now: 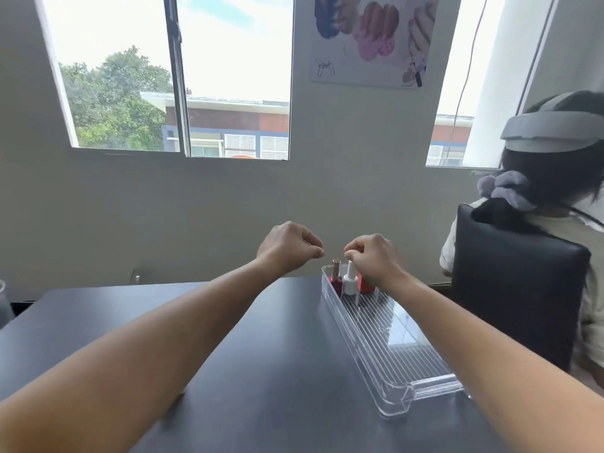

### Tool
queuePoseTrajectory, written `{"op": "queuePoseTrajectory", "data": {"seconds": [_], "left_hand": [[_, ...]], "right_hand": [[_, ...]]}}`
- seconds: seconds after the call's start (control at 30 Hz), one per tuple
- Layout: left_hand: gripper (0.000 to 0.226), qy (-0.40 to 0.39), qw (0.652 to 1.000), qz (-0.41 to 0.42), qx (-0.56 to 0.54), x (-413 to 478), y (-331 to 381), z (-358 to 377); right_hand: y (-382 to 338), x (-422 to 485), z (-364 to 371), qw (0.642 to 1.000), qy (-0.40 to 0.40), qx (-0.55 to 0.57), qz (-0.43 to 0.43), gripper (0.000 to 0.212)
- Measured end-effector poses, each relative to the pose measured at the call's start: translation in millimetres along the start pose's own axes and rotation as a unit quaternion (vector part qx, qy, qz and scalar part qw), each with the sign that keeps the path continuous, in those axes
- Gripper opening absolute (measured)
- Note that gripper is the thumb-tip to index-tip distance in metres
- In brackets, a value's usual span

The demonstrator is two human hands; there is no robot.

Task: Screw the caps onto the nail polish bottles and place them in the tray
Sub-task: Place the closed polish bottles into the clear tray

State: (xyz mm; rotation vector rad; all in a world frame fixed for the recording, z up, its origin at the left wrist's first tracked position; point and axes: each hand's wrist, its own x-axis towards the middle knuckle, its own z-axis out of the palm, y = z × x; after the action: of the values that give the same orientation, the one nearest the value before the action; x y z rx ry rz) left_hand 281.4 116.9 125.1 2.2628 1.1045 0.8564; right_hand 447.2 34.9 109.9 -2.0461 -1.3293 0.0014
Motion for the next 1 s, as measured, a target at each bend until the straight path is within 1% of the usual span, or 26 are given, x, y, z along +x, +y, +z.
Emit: {"op": "queuePoseTrajectory", "data": {"seconds": [0.2,0.3,0.43,0.57,0.63,0.7,0.77,0.87,1.0], "left_hand": [[0.006,0.023,1.000,0.010,-0.004,-61,-18,-67],[0.005,0.034,0.999,-0.004,-0.014,-97,-36,-95],[0.004,0.040,0.998,-0.035,-0.038,-143,-71,-128],[0.011,0.041,0.995,-0.073,-0.055,-179,-107,-149],[0.016,0.040,0.993,-0.090,-0.057,-193,-122,-159],[0.024,0.021,0.992,-0.107,-0.068,-204,-134,-165],[0.034,0.000,0.990,-0.118,-0.074,-211,-142,-167],[0.043,-0.015,0.989,-0.127,-0.077,-220,-151,-166],[0.040,-0.018,0.987,-0.137,-0.082,-224,-158,-162]], "right_hand": [[-37,-54,1,0.996,0.000,0.075,-0.051,0.013],[-59,-83,7,0.990,-0.024,0.118,-0.071,0.010],[-87,-116,24,0.983,-0.063,0.145,-0.095,0.008],[-115,-141,47,0.976,-0.106,0.152,-0.118,0.009],[-129,-148,61,0.971,-0.131,0.152,-0.129,0.018],[-142,-153,73,0.967,-0.155,0.147,-0.139,0.029],[-151,-156,82,0.960,-0.178,0.157,-0.146,0.035],[-161,-159,97,0.957,-0.190,0.162,-0.150,0.035],[-167,-160,110,0.956,-0.195,0.160,-0.149,0.027]]}}
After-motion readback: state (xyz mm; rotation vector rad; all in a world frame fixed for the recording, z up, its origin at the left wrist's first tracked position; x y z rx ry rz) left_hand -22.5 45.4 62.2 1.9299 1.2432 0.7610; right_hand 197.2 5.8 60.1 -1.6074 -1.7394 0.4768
